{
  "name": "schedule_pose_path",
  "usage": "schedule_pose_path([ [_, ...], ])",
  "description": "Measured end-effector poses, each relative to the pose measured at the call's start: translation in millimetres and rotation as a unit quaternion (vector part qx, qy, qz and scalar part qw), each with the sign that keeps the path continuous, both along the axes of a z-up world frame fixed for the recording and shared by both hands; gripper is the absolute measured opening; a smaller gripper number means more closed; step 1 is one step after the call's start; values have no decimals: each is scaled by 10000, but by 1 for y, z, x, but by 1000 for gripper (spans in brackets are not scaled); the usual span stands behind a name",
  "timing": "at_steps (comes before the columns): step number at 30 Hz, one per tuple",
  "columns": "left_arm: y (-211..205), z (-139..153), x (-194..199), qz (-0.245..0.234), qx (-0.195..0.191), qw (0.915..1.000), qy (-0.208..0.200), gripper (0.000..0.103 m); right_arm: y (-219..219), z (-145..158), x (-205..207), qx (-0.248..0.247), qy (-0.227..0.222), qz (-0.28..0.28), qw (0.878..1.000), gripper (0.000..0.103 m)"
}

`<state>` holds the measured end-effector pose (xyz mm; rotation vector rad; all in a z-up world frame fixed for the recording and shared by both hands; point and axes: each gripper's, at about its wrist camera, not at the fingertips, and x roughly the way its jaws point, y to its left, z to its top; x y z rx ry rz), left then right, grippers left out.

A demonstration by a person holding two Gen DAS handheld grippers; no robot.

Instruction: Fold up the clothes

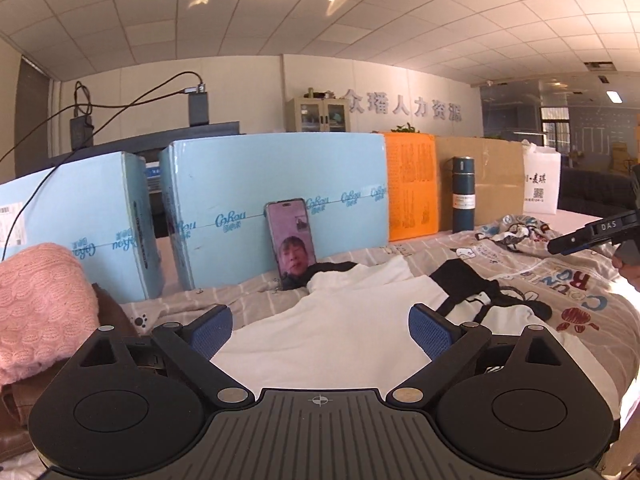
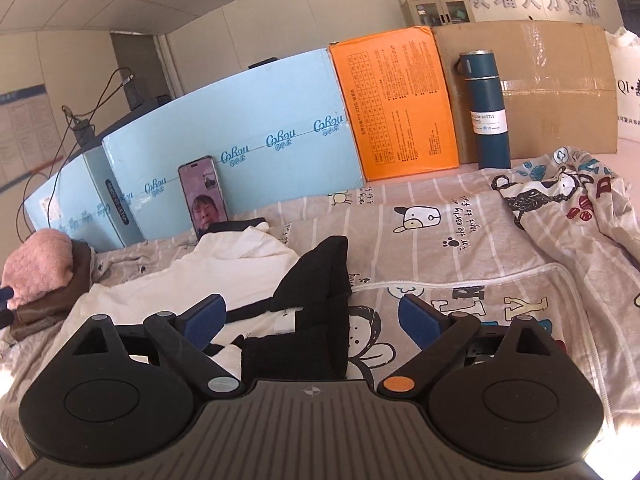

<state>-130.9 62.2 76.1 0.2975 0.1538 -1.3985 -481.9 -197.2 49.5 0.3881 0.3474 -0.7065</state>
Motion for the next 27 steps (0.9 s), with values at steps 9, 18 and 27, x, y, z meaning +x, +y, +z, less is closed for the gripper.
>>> schedule_pose_path([
  [9,-36,-39,-60,-1627,985,9790,-729,97,11,-30,-3,-496,1149,877,9883,93],
  [18,-47,-54,-64,-1985,1234,9688,-822,97,-9,-48,1,612,780,976,9903,93],
  [27,-69,-46,-29,-1619,955,9784,-860,97,-18,-48,9,1837,61,54,9830,92],
])
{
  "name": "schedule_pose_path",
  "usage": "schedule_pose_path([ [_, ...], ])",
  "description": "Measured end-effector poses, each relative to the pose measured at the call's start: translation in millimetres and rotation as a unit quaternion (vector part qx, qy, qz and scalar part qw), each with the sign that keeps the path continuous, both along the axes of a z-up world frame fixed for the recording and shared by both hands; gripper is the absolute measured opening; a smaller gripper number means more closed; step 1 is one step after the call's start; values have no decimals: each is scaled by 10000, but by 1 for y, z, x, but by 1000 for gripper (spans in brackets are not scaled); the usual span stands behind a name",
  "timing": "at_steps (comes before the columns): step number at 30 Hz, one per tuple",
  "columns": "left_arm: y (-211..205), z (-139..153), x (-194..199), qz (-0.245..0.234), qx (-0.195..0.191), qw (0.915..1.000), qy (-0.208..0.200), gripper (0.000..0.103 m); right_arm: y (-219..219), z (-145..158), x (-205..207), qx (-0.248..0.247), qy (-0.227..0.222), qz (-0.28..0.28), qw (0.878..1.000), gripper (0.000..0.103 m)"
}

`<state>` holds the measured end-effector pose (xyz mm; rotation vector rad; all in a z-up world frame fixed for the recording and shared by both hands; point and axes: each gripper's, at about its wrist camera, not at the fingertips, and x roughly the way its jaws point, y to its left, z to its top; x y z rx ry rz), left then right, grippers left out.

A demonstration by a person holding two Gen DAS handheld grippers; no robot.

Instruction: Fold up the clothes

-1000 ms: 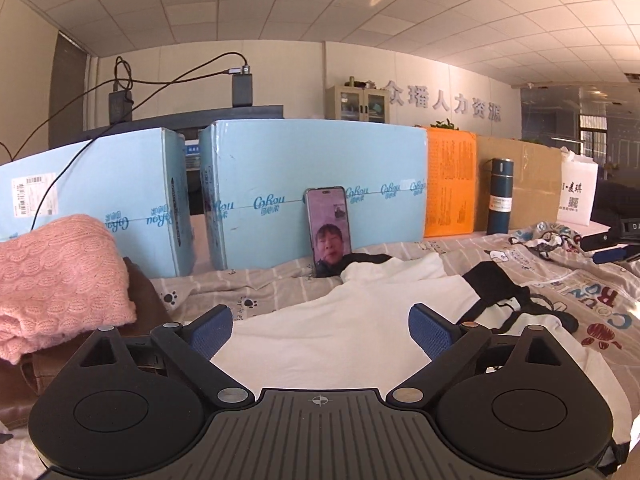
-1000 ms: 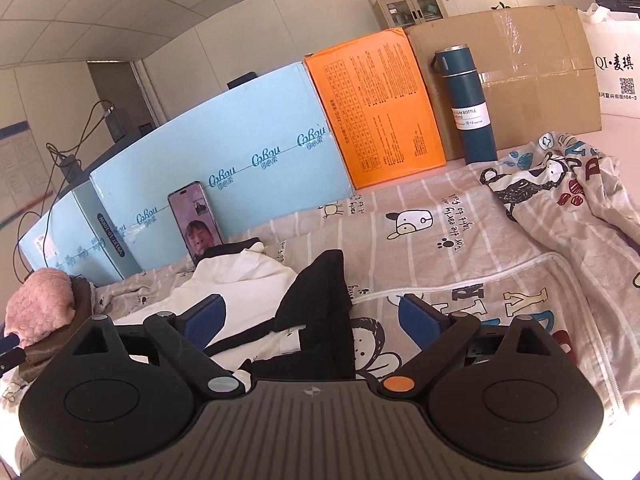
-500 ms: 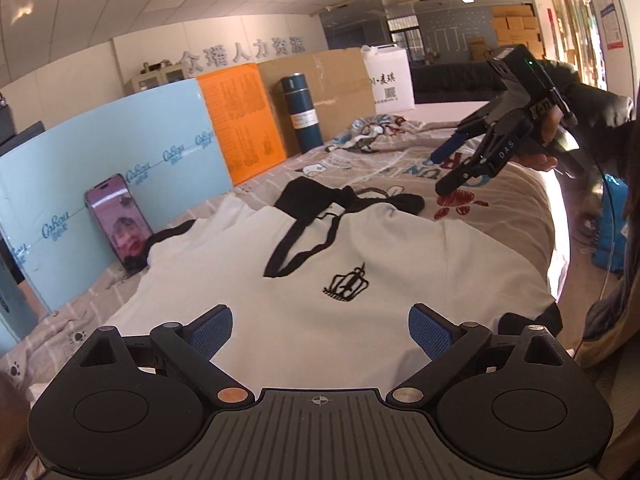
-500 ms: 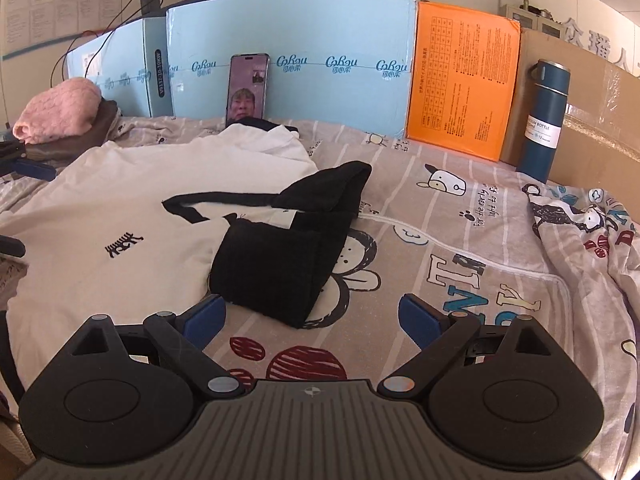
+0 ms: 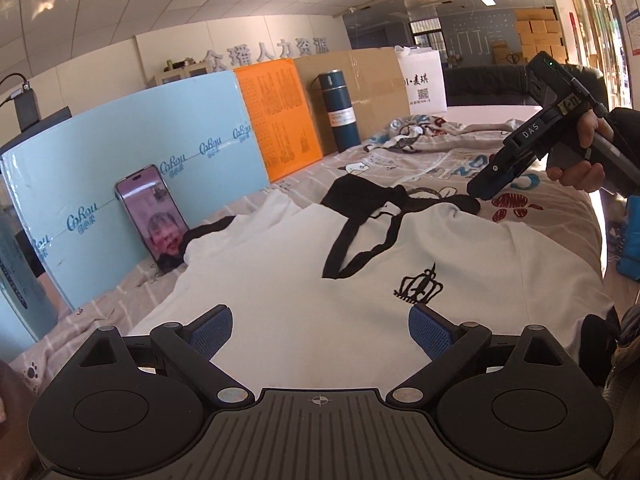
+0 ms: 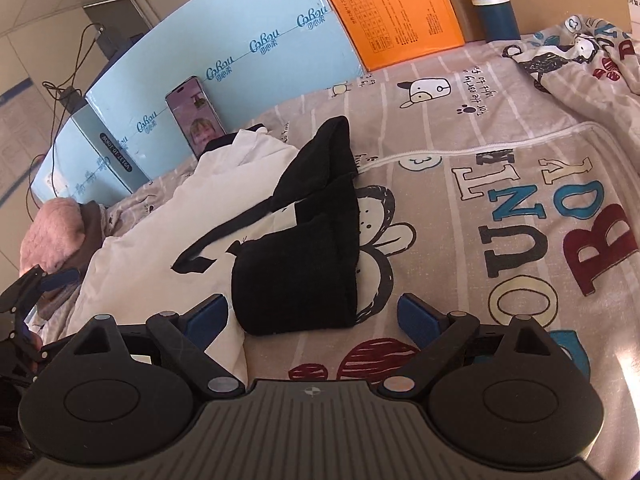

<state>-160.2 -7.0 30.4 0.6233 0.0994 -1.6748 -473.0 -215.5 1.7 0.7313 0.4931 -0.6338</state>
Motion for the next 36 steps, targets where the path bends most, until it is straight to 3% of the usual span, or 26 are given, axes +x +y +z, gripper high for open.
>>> schedule_pose_path([
  [5,-11,0,13,-118,-299,9994,164,97,5,5,9,358,299,-257,9986,91],
  [10,-12,-6,16,-125,-310,9992,202,97,-4,5,22,1104,175,-547,9922,91],
  [15,5,-5,16,-274,-357,9989,128,97,-11,4,33,1297,94,-1122,9851,93],
  [20,25,-11,6,-661,-62,9978,-69,97,-12,2,32,1464,-185,-1704,9743,93],
  [26,37,-22,-6,-923,283,9949,-289,97,-8,1,40,1377,-205,-2114,9674,90],
  [36,53,-26,-10,-797,564,9886,-1145,97,-11,4,48,1665,-50,-2101,9634,87],
])
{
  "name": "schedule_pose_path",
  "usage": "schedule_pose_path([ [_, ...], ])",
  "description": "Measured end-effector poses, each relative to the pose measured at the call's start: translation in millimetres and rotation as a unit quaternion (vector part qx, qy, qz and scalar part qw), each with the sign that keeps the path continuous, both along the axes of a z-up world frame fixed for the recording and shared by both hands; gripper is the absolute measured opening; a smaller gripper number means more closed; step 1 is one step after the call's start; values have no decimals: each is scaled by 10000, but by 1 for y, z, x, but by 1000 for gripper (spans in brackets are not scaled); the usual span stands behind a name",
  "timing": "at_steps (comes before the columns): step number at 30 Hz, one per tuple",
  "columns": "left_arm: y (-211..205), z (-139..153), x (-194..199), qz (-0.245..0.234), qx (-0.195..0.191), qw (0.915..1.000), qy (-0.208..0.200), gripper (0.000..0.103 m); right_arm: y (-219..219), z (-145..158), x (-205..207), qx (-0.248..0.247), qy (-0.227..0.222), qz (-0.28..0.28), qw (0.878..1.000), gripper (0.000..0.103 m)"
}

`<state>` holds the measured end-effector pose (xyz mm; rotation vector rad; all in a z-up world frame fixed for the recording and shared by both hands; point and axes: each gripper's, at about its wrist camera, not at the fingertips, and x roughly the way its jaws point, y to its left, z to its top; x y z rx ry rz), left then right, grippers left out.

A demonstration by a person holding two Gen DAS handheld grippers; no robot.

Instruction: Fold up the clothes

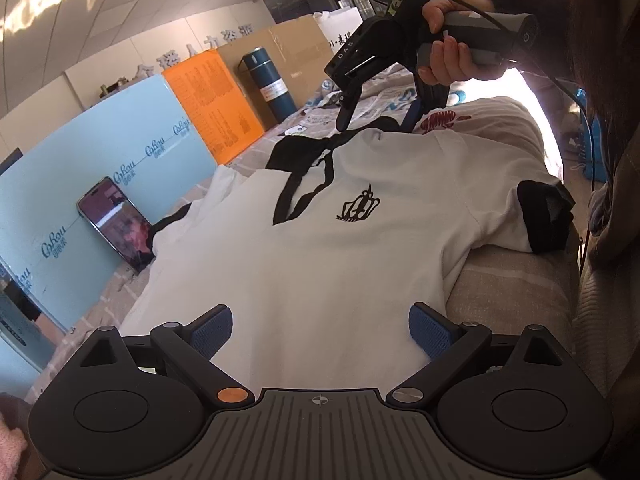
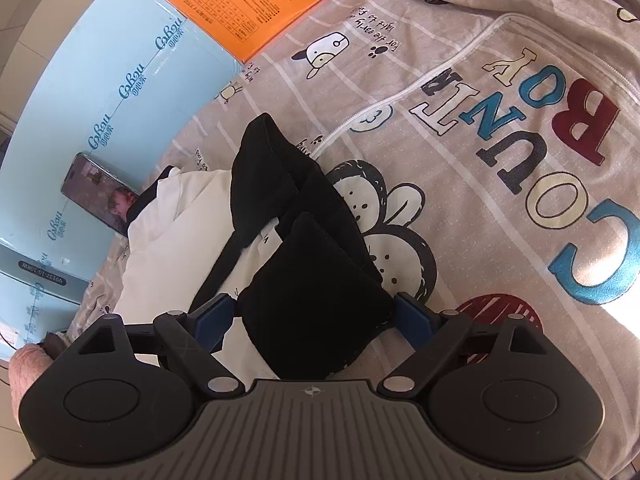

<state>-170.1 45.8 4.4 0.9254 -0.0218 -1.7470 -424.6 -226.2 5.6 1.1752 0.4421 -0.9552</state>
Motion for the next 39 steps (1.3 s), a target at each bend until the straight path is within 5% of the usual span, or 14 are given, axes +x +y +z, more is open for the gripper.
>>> schedule_pose_path([
  [4,5,2,7,161,58,9996,-227,97,-1,0,-10,195,-113,36,9997,87],
  [13,-12,-2,-5,-49,-37,10000,71,97,0,-1,-14,234,-170,101,9995,94],
  [22,0,3,-4,225,14,9997,13,97,4,-1,-27,213,-317,113,9992,94],
  [32,1,-3,-32,-282,135,9993,187,97,1,-4,-24,178,-512,-27,9985,95],
  [39,-25,-13,-56,-231,-243,9987,384,98,3,-12,-9,-45,-920,-168,9956,91],
])
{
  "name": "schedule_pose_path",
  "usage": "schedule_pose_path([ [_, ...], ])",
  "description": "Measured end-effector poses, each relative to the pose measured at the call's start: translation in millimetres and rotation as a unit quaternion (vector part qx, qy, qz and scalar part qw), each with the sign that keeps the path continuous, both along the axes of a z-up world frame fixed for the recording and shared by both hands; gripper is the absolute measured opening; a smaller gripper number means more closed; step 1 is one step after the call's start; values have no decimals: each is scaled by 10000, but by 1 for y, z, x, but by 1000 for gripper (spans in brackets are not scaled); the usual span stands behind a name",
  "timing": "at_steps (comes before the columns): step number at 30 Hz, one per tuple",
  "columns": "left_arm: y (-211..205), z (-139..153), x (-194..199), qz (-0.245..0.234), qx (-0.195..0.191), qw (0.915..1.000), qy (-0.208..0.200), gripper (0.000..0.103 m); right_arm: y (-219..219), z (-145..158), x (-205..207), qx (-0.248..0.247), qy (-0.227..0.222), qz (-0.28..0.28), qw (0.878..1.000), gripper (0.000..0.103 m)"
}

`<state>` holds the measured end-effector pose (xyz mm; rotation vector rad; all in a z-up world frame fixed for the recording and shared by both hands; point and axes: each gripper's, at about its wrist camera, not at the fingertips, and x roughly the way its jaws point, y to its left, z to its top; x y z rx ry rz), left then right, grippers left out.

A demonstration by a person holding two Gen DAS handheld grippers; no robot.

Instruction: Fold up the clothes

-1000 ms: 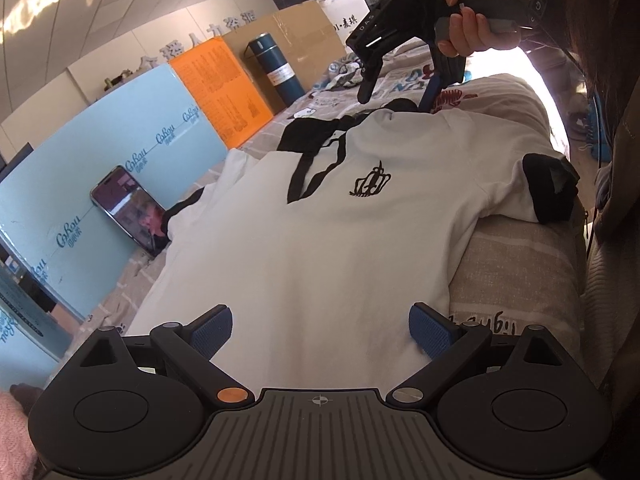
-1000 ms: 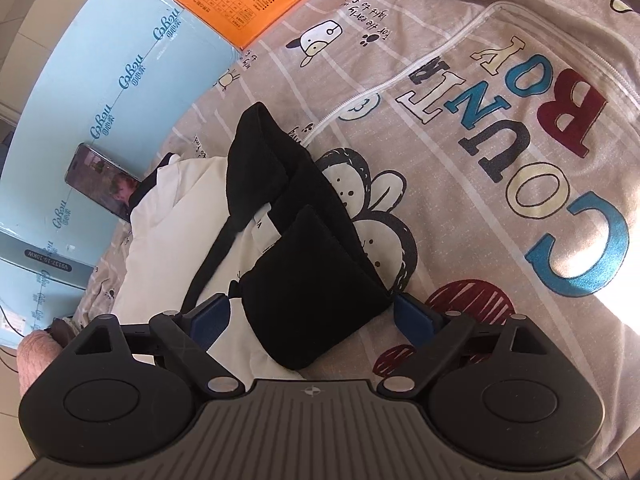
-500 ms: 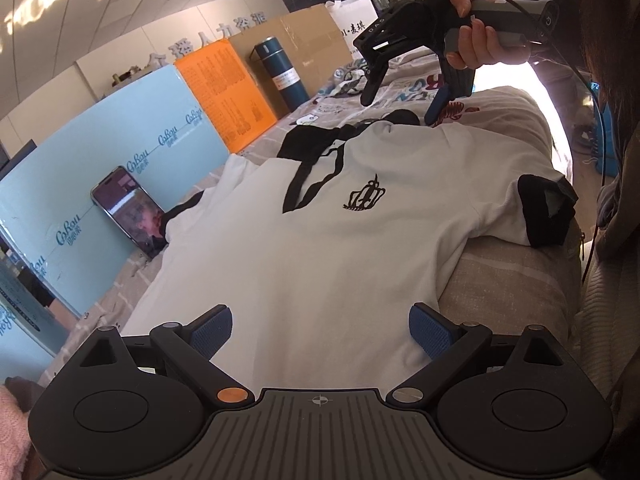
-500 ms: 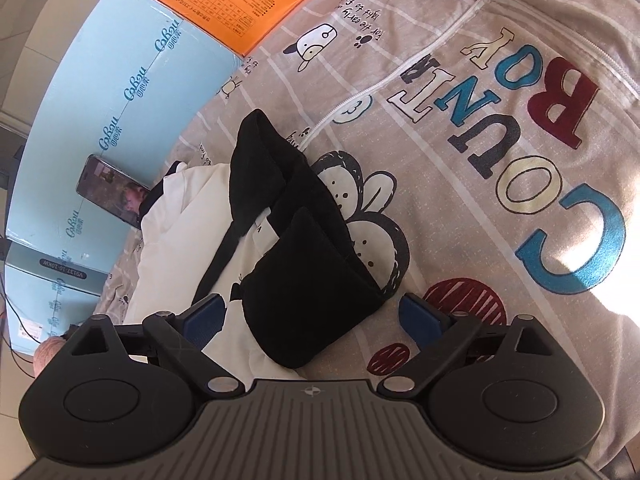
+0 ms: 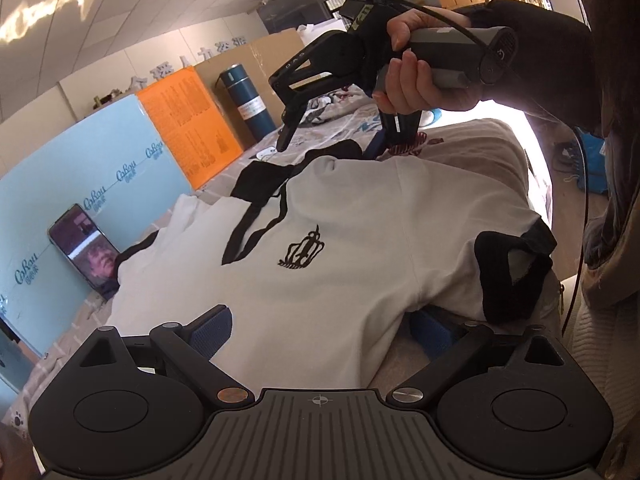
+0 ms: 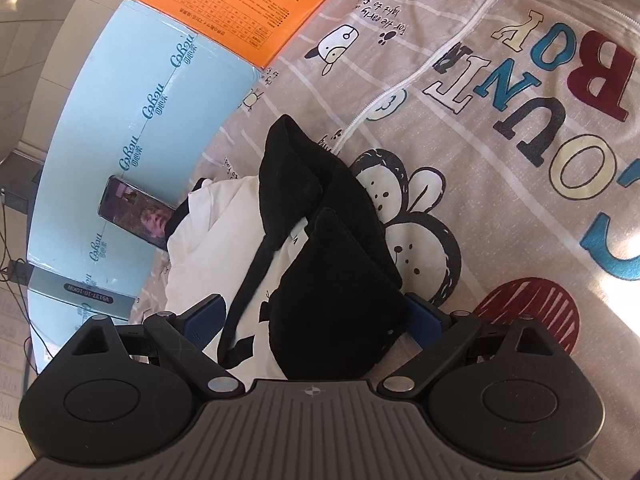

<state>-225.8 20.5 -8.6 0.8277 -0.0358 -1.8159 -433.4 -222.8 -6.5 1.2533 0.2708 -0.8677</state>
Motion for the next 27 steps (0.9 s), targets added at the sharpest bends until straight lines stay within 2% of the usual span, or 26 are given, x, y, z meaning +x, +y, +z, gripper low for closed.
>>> schedule_pose_path([
  [1,-3,0,-2,-9,-9,10000,76,98,0,1,2,-103,109,-16,9999,88],
  [2,-6,0,-5,-12,-10,9999,138,97,1,2,4,-200,224,-28,9995,75],
  [3,-8,0,-7,-11,-13,9998,194,95,2,1,4,-289,345,-35,9990,53],
  [4,-9,0,-9,-52,-9,9997,236,92,3,1,4,-378,466,-41,9982,43],
  [5,-10,0,-10,-143,46,9995,292,79,4,0,4,-466,586,-48,9972,34],
  [6,-9,1,-11,-245,96,9989,377,62,6,-1,4,-570,668,-56,9961,27],
  [7,-9,2,-12,-316,162,9983,466,52,9,-3,4,-697,720,-44,9950,23],
  [8,-9,2,-12,-330,218,9975,592,30,11,-4,4,-832,782,-4,9935,19],
  [9,-9,3,-12,-333,270,9964,728,15,14,-4,4,-954,831,27,9920,16],
  [11,-7,6,-10,-257,277,9937,1057,9,18,-4,2,-1160,925,64,9889,14],
  [14,-2,12,-2,-142,230,9859,1654,7,25,-2,1,-1419,1072,101,9840,13],
  [18,7,23,6,-169,172,9758,2174,6,39,5,-4,-1741,1289,138,9761,13],
  [22,10,22,1,-247,261,9735,2259,6,50,9,-14,-1819,1354,93,9739,13],
  [24,8,19,-6,-183,332,9794,1985,9,53,8,-18,-1858,1418,129,9722,14],
  [25,7,17,-9,-117,360,9829,1801,12,52,6,-19,-1819,1458,182,9723,16],
  [26,7,16,-10,-46,390,9848,1694,22,50,4,-19,-1739,1523,216,9727,26],
  [27,10,17,-8,10,394,9862,1605,41,48,3,-20,-1681,1584,235,9727,40],
])
